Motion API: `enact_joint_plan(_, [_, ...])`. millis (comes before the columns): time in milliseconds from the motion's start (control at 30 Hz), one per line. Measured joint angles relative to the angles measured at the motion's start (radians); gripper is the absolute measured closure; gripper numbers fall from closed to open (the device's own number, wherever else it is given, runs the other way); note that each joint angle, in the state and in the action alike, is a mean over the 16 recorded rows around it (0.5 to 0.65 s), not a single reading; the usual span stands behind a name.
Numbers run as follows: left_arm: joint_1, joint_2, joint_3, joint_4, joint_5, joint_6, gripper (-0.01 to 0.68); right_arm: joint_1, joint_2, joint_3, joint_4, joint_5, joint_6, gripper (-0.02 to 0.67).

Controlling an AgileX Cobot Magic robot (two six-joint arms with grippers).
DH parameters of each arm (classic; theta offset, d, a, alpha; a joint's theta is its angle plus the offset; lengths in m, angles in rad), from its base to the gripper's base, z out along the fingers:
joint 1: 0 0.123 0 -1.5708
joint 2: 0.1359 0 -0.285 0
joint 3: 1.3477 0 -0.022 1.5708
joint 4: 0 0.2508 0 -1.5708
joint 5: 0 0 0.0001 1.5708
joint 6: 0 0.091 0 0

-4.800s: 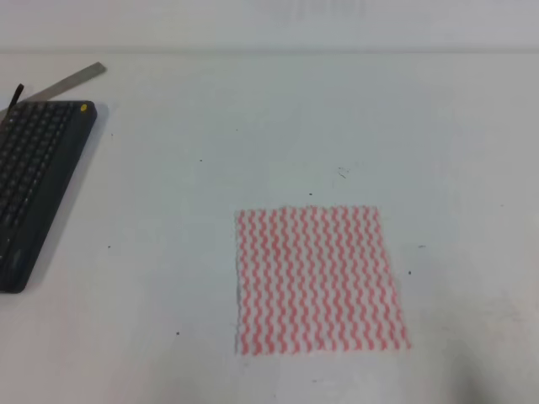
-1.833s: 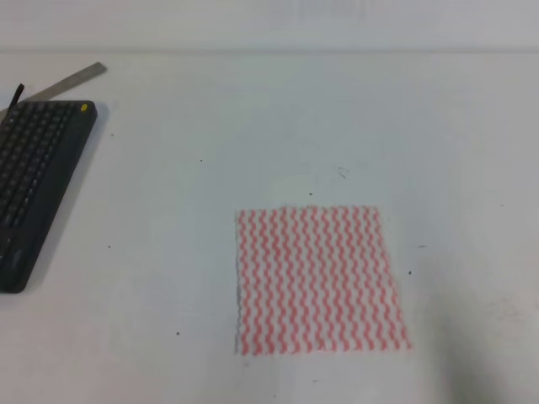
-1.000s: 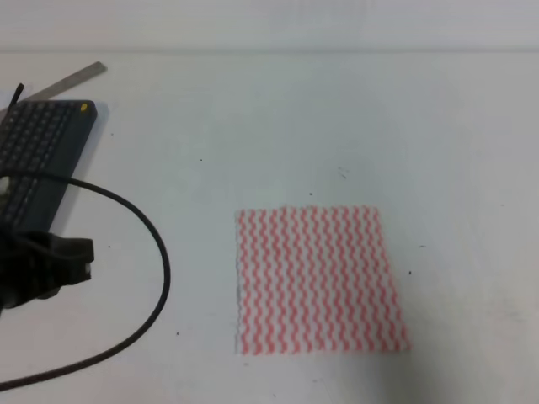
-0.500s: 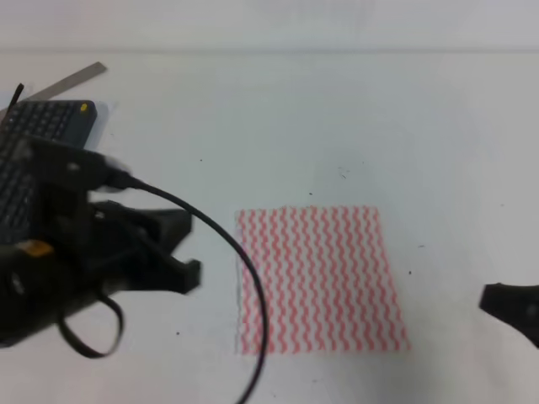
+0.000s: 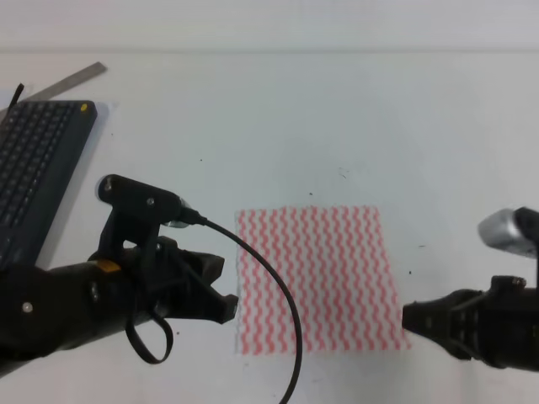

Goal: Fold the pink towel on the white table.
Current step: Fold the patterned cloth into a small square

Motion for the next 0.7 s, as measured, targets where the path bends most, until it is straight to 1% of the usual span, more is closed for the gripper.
enact_joint_plan(133, [0.000,0.010,0.000,0.000,0.007,0.007,0.672,0.015,0.059,-0.003,-0.018,-0.008,0.006,0.587])
enact_joint_plan(500, [0.000,0.010,0.000,0.000,0.014,0.026,0.672,0.015,0.182,-0.005,-0.045,-0.065,0.068,0.380])
enact_joint_plan(600, [0.000,0.011,0.000,0.000,0.014,0.027,0.673,0.015,0.217,-0.005,-0.045,-0.090,0.086,0.350])
enact_joint_plan(700, [0.000,0.011,0.000,0.000,0.016,0.028,0.672,0.015,0.256,-0.005,-0.045,-0.112,0.098,0.339])
